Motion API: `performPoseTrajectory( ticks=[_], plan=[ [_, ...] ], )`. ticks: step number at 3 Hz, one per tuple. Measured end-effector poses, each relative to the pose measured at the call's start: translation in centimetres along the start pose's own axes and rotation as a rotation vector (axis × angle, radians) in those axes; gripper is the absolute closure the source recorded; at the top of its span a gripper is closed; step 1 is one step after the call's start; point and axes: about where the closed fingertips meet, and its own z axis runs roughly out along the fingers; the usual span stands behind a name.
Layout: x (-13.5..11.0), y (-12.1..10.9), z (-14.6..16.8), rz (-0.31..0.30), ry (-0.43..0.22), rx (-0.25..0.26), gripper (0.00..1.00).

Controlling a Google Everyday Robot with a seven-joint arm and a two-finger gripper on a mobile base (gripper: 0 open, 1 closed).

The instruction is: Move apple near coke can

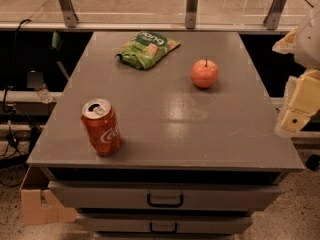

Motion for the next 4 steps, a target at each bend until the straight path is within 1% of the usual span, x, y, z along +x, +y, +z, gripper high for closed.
performPoseTrajectory(
  ticks=[1, 2, 3, 4],
  plan=[
    [0.0, 0.0, 0.0, 0.000, 0.000, 0.000, 0.00],
    [-1.9, -0.5, 0.0, 0.018, -0.043, 0.016, 0.00],
    [-4.8, -2.9, 3.5, 0.064, -0.117, 0.023, 0.00],
    [-7.4, -6.8, 7.3, 0.122, -0.220, 0.053, 0.00]
  ],
)
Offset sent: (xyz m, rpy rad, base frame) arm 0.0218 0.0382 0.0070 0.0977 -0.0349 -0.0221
